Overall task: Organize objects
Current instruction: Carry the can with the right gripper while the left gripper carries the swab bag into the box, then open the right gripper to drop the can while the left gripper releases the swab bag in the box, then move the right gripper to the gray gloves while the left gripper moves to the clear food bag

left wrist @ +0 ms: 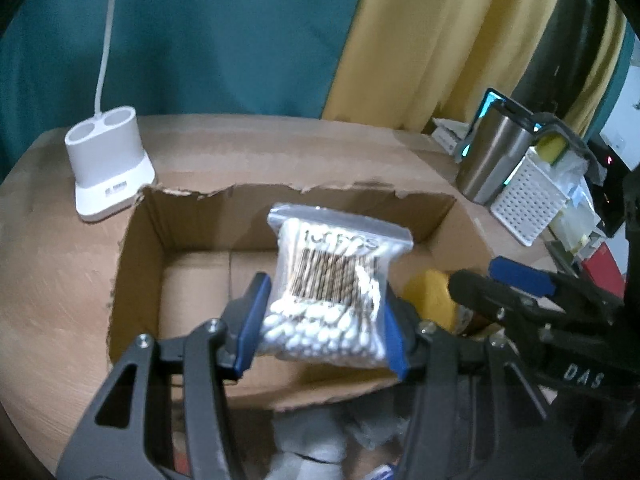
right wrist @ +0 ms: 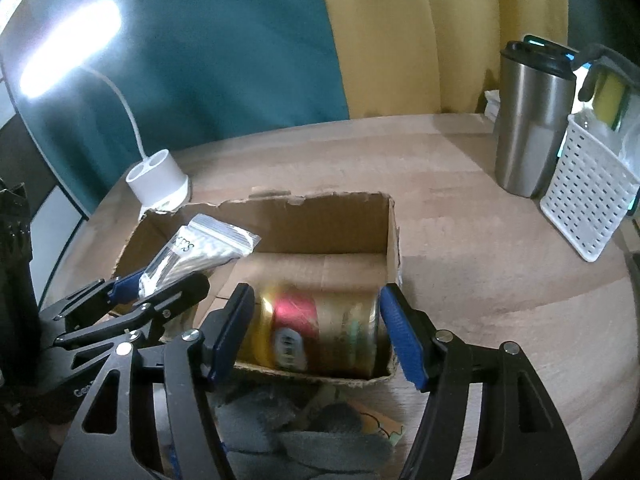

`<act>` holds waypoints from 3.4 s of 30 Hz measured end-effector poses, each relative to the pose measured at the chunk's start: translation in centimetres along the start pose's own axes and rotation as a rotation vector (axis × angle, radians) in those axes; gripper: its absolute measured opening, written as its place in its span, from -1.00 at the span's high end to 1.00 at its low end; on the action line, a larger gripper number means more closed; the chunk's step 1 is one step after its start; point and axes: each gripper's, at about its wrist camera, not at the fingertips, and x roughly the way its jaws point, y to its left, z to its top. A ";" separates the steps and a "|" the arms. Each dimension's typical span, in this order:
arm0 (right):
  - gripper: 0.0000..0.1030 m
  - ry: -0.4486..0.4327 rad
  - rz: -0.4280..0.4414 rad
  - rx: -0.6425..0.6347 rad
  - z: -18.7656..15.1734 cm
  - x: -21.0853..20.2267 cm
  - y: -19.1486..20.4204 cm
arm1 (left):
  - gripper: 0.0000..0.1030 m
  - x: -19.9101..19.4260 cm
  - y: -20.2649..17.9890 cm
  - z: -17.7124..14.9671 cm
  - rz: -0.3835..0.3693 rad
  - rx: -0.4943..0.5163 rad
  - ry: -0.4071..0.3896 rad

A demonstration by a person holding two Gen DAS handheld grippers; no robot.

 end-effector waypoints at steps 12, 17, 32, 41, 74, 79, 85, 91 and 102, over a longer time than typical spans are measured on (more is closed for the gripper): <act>-0.33 -0.031 0.000 -0.032 -0.2 -0.9 0.1 | -0.03 1.7 -1.0 -0.2 0.021 -0.028 0.055; -0.33 -0.046 0.003 -0.024 -0.3 -1.4 -0.9 | -0.04 2.3 -2.0 -0.3 0.032 -0.036 0.078; -0.33 -0.065 0.023 -0.008 -1.1 -2.5 -3.9 | -0.38 1.5 -4.0 -0.9 -0.042 -0.090 0.131; -0.34 -0.070 0.014 -0.004 -1.9 -3.5 -4.0 | -0.39 -0.8 -4.2 -0.7 -0.009 -0.044 0.064; -0.49 -0.044 0.015 -0.086 -5.5 -5.9 0.4 | -0.48 -7.9 0.3 -5.4 0.052 -0.042 -0.034; -0.49 -0.034 0.017 -0.093 -6.2 -5.8 0.9 | -0.48 -8.2 1.2 -6.1 0.066 -0.048 -0.032; -0.49 -0.017 0.021 -0.104 -6.9 -5.5 1.4 | -0.48 -8.4 2.3 -7.1 0.088 -0.063 -0.028; -0.49 0.009 0.026 -0.113 -7.5 -4.7 1.9 | -0.48 -8.1 3.8 -8.0 0.118 -0.083 -0.011; -0.49 0.046 0.023 -0.127 -8.2 -3.4 2.8 | -0.48 -8.5 5.1 -8.6 0.187 -0.063 -0.018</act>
